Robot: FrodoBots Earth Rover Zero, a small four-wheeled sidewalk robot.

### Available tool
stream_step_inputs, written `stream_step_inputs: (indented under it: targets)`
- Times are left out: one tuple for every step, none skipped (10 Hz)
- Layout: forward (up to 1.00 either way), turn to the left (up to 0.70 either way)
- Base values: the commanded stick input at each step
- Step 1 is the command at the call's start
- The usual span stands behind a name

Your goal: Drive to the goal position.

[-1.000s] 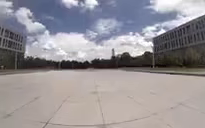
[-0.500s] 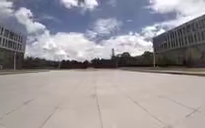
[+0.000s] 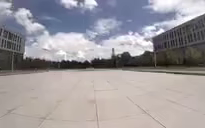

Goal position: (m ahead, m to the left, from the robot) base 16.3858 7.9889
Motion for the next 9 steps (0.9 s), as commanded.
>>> stream_step_inputs:
  targets:
    - [0.70, 0.23]
    - [0.70, 0.07]
    - [0.70, 0.06]
    - [0.70, 0.07]
    - [0.70, 0.03]
    - [0.70, 0.02]
    - [0.70, 0.12]
    - [0.70, 0.00]
    - [0.70, 0.00]
